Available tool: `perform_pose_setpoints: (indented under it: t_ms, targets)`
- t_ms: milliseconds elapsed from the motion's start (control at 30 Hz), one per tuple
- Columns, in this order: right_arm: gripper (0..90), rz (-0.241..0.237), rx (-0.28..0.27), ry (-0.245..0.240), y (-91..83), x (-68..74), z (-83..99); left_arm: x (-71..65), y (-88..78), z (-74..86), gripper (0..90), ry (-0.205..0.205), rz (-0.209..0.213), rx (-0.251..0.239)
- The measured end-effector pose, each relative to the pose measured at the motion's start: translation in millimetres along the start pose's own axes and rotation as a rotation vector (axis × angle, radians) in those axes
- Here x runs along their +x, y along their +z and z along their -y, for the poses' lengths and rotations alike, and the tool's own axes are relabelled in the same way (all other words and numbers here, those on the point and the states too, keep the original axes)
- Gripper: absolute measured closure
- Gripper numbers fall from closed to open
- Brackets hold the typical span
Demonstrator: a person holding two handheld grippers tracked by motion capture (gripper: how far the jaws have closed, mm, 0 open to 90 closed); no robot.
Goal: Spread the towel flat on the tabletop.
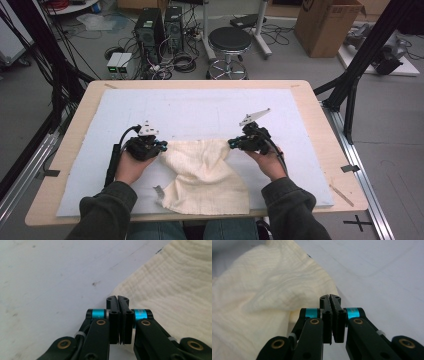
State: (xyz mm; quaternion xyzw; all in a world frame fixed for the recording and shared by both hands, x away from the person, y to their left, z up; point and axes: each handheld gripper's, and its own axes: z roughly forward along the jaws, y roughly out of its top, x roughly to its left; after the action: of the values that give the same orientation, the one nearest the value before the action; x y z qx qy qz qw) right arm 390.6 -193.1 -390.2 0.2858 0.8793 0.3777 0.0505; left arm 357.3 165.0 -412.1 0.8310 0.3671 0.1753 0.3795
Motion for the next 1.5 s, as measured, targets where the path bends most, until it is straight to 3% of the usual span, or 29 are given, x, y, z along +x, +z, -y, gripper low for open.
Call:
perform_pose_setpoints:
  t_ms: [100, 200, 267, 433, 533, 667, 833, 1033, 1200, 1400, 1467, 1500]
  targets:
    - [88.7, 0.056, 0.007, -0.009, -19.8, -3.1, -1.4, -6.9, 7.5, -5.5, 87.6, 0.007, 0.016, -0.013]
    - [88.7, 0.081, 0.000, -0.006, -24.5, -5.7, -7.8, -7.3, 10.6, -5.0, 87.6, 0.017, 0.006, 0.010]
    - [88.6, 0.075, 0.011, -0.010, -13.0, -5.4, -14.2, -3.1, 7.3, -2.6, 87.7, 0.008, -0.007, 0.016]
    - [88.1, 0.030, 0.050, -0.020, 39.0, 0.4, -28.1, 13.1, -5.4, 6.4, 87.6, -0.014, -0.048, 0.028]
    - [87.2, 0.006, 0.068, -0.014, 61.4, 3.5, -31.6, 19.2, -9.9, 12.6, 87.7, -0.032, -0.059, 0.033]
    - [75.0, -0.015, 0.090, 0.005, 75.4, 2.5, -29.8, 22.5, -9.8, 18.5, 87.6, -0.037, -0.064, 0.049]
    - [71.2, -0.018, 0.030, 0.003, 47.3, -1.8, -27.8, 20.9, -5.8, 18.8, 87.6, -0.032, -0.068, 0.055]
    - [70.8, 0.022, -0.015, 0.030, 18.9, -11.2, -11.2, 20.1, -6.3, 18.3, 87.6, -0.034, -0.076, 0.058]
    - [69.0, 0.035, -0.029, 0.066, 20.3, -17.1, 14.7, 20.4, -4.5, 18.7, 87.6, -0.037, -0.076, 0.055]
    - [66.0, 0.028, 0.019, 0.081, 39.2, -17.2, 20.1, 19.4, -1.6, 19.5, 87.6, -0.036, -0.073, 0.064]
    - [73.0, 0.045, 0.023, 0.062, 42.4, -16.3, 19.9, 20.0, -1.6, 19.9, 87.6, -0.034, -0.072, 0.066]
    - [80.7, 0.041, 0.018, 0.057, 42.5, -16.8, 20.2, 19.9, -1.4, 20.3, 87.6, -0.039, -0.073, 0.065]
